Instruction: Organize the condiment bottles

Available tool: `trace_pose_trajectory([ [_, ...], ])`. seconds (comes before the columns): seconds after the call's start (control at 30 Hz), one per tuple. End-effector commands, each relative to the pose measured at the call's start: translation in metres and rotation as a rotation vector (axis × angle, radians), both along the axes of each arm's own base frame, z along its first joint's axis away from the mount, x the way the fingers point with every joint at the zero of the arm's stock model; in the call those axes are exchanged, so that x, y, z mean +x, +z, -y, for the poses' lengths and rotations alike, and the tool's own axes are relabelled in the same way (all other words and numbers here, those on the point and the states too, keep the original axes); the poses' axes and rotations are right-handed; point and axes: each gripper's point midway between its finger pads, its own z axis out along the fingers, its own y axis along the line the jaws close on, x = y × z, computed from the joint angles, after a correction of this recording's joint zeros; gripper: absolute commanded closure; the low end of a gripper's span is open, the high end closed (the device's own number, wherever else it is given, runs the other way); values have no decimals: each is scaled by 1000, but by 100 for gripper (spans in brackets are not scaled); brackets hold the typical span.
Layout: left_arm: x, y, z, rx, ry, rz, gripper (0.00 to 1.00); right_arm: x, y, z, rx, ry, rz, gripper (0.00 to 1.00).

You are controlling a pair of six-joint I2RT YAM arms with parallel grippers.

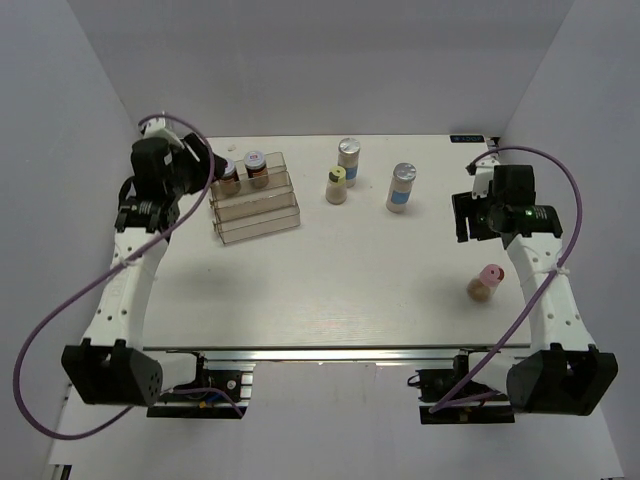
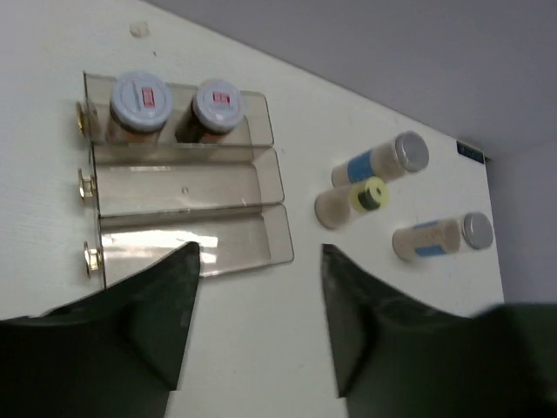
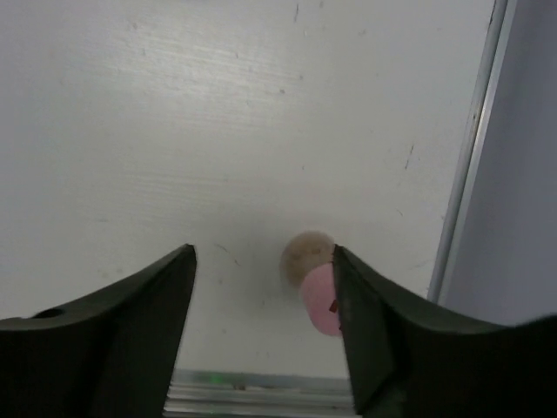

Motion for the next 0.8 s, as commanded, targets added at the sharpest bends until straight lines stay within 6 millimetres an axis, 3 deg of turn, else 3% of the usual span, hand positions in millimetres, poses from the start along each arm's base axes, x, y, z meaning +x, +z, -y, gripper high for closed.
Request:
trace_pose_trajectory([
  [0.0, -26, -46, 16, -47, -89, -93, 29, -25, -12, 9, -39, -8, -163, 27],
  [0.03, -36, -43, 17, -39, -97, -78, 24, -28, -15, 13, -64, -14, -194, 21],
  [0.07, -43, -61, 16, -31, -100, -117, 22, -27, -19, 16, -79, -13, -223, 17],
  [0.13, -52, -71, 17, -28, -105, -135, 20, -29, -25, 29, -72, -33, -276, 11],
  [0.2, -56, -86, 20, -33, -112, -165, 19, -32, -29, 35, -58, -40, -306, 11],
  [0.3, -57, -92, 27, -63, -135, -168, 18, -42, -44, 40, -71, -35, -366, 11],
  [0.43, -54, -93, 34, -66, -157, -173, 18, -53, -61, 51, -121, -56, -412, 11],
  [0.57, -54, -97, 38, -73, -169, -180, 17, -55, -73, 52, -129, -48, -429, 12],
  [0.77, -57, -103, 40, -83, -177, -190, 17, -58, -87, 72, -214, -96, -461, 13],
])
